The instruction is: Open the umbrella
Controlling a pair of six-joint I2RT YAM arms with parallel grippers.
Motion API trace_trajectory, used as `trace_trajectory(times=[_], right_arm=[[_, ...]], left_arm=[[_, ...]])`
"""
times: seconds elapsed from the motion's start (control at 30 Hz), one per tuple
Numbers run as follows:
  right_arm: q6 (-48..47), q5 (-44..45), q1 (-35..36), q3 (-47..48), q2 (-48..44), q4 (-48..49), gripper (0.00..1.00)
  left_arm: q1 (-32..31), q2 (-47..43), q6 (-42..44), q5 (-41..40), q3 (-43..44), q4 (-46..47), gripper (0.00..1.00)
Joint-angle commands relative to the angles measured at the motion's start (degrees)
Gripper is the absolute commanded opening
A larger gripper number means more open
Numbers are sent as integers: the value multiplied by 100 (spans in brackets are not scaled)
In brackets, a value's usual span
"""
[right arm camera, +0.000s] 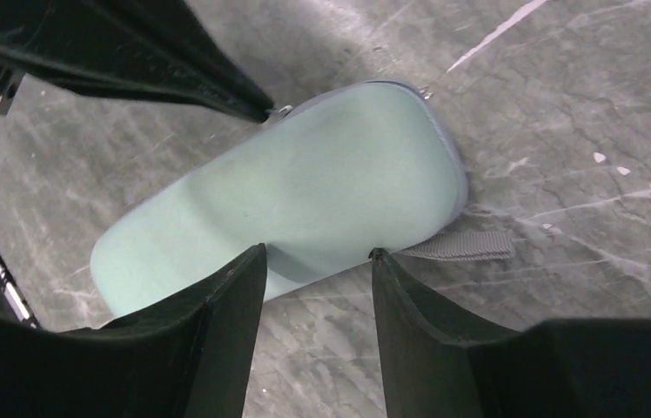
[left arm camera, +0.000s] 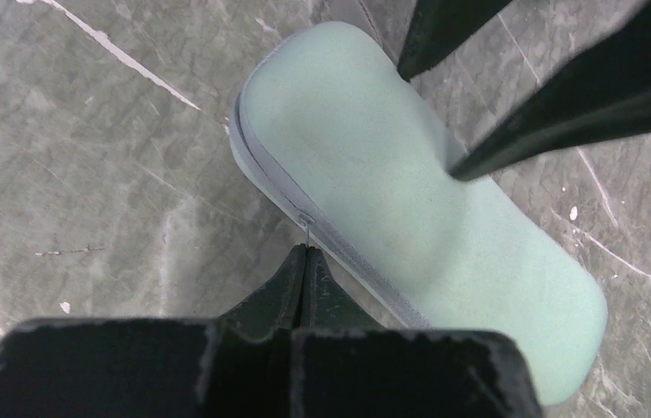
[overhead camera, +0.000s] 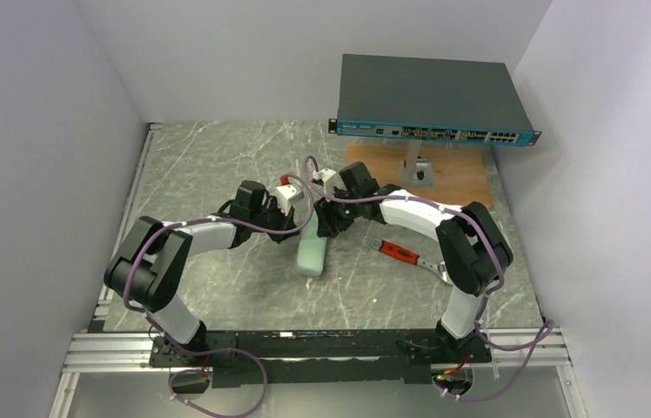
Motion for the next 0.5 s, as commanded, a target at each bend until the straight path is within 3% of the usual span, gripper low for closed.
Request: trace_trajectory(times=[0.0,0.23,0.47], right_arm=[[338,449,52,266,308,218,48],[416,773,49,359,705,-161,26],[610,1168,115,207,796,-140,17]], left_arm=[[-8,-107,-215,235,-101,91,0],[1,-638,-475,248,-529,-206,0],[-181,-1028,-566,492,-827,-569,0]])
